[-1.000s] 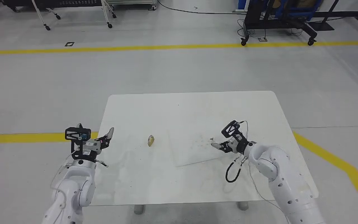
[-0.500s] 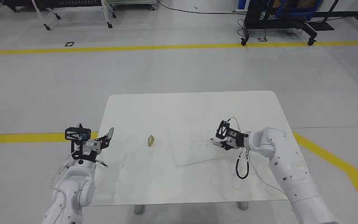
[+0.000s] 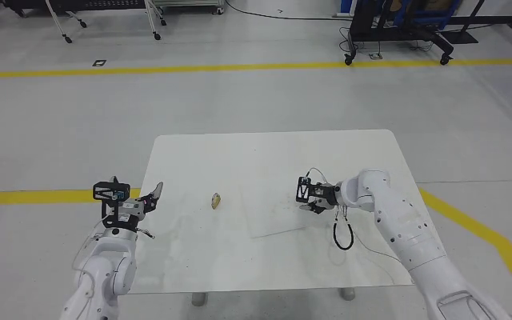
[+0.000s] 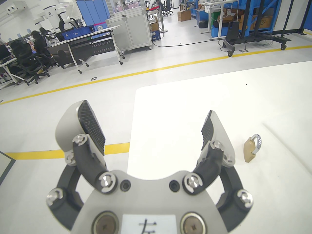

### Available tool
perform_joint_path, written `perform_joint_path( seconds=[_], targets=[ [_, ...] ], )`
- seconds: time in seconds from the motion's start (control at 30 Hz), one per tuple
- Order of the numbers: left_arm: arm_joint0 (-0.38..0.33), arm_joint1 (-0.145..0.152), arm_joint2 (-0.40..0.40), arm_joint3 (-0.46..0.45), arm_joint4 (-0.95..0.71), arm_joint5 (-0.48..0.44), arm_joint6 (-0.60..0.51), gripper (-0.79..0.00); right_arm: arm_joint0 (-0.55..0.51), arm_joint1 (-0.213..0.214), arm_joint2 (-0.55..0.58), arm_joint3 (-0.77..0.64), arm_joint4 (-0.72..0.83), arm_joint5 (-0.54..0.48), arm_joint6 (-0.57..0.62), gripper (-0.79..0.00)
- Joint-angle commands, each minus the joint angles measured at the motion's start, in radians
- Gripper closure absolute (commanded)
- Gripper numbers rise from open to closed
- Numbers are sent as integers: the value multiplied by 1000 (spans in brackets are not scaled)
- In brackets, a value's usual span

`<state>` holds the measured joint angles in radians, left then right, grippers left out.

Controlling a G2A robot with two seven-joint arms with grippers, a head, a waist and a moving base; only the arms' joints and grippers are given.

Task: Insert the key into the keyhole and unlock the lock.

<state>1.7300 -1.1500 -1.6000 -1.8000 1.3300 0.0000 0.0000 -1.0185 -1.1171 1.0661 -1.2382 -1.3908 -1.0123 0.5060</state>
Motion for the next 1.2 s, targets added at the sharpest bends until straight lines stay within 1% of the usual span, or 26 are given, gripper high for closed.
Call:
perform_joint_path(
  seconds=[0.0, 0.1, 0.17, 0.3, 0.4, 0.47, 0.67, 0.83, 1.0, 1.17],
  targets=[
    [0, 0, 0, 0, 0, 0, 0, -785, 17, 0, -16, 11, 3, 0, 0, -363],
    [0, 0, 0, 0, 0, 0, 0, -785, 35, 2, -37, 25, 5, 0, 5, -320],
    [0, 0, 0, 0, 0, 0, 0, -785, 47, 3, -49, 39, 5, 0, 13, -314],
    [0, 0, 0, 0, 0, 0, 0, -785, 75, 3, -80, 69, 9, 0, 33, -246],
    [0, 0, 0, 0, 0, 0, 0, -785, 96, 3, -99, 89, 18, 0, 39, -123],
    [0, 0, 0, 0, 0, 0, 0, -785, 107, 3, -111, 102, 28, 0, 38, -6],
    [0, 0, 0, 0, 0, 0, 0, -785, 129, 10, -142, 123, 48, 0, 19, 0],
    [0, 0, 0, 0, 0, 0, 0, -785, 132, 28, -166, 130, 95, 0, -28, 0],
    [0, 0, 0, 0, 0, 0, 0, -785, 141, 66, -183, 111, 167, 0, -79, 0],
    [0, 0, 0, 0, 0, 0, 0, -785, 130, 111, -164, 90, 207, 0, -138, 0]
  ],
)
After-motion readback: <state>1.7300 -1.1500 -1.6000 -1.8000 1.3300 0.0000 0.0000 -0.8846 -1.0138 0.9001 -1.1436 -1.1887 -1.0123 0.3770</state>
